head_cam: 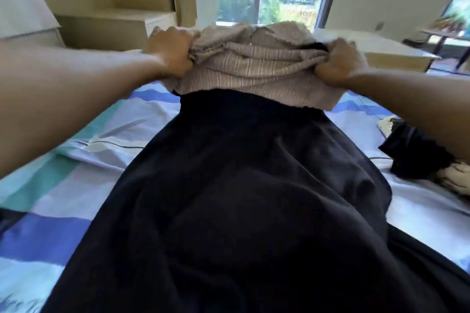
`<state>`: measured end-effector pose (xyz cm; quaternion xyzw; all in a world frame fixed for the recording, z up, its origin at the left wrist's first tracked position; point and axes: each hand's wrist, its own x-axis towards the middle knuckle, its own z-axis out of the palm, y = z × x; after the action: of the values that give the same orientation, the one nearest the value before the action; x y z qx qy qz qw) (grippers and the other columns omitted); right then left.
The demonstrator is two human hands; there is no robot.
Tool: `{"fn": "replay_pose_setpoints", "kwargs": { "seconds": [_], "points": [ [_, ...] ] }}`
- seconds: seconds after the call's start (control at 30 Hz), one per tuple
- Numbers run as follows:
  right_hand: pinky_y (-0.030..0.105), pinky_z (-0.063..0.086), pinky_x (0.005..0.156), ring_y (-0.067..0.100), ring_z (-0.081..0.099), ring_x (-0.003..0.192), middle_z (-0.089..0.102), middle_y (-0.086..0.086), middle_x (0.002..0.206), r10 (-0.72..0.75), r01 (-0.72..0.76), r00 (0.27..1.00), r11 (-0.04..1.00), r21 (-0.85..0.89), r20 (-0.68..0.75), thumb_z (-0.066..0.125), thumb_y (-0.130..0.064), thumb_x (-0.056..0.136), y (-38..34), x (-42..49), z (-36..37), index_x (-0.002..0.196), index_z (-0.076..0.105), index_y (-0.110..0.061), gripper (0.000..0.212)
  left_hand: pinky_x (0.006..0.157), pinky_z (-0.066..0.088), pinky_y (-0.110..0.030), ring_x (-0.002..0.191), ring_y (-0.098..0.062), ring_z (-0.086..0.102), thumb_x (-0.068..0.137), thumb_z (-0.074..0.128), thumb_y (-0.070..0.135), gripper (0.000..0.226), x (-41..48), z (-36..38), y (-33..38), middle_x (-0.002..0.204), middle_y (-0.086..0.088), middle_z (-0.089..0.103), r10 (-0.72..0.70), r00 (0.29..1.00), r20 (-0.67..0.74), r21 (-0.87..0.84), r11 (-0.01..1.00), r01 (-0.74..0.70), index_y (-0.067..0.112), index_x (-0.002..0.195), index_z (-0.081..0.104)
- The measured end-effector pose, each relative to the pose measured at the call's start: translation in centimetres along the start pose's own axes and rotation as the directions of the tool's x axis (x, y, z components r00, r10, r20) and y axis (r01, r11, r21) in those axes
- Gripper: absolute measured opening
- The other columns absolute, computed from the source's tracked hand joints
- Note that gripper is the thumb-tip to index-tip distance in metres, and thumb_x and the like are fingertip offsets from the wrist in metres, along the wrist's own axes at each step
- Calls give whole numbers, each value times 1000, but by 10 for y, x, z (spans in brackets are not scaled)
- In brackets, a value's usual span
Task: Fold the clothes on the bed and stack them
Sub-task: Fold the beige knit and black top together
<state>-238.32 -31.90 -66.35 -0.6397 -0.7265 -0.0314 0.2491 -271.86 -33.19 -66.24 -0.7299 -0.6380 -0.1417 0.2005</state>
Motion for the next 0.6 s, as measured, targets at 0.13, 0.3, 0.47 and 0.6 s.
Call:
{"fn": "replay_pose_setpoints", "kwargs": {
  "seconds": [0.13,0.3,0.47,0.6],
  "points": [
    [46,52,80,34,66,99,69,5,101,-195,182,949,981,75,249,45,-46,66,37,-90,26,97,62,-22,43,81,38,-44,97,-35,60,72,63,20,33,-99,18,-7,101,-12,60,308,949,61,-72,950,-304,17,103,55],
    [48,35,110,20,44,130,46,0,131,-133,195,771,980,-32,622,62,-70,72,65,-197,23,142,43,-31,82,96,38,-47,115,-26,50,81,61,45,41,-211,31,-4,124,5,54,301,871,389,-198,950,-239,32,120,57],
    [33,41,101,20,54,114,53,6,123,131,-191,956,956,221,261,79,-41,80,81,-269,-23,130,53,-22,59,100,43,-48,117,-29,50,70,52,72,66,-294,-26,32,118,-4,58,-138,953,271,-404,882,243,24,115,60],
    [19,41,62,15,54,71,59,-3,80,15,-185,906,913,365,424,80,-42,76,56,-339,-57,83,62,-22,28,99,43,-43,119,-18,43,52,40,96,100,-361,-82,91,122,9,44,-14,884,468,-344,918,196,34,129,43]
  ]
}}
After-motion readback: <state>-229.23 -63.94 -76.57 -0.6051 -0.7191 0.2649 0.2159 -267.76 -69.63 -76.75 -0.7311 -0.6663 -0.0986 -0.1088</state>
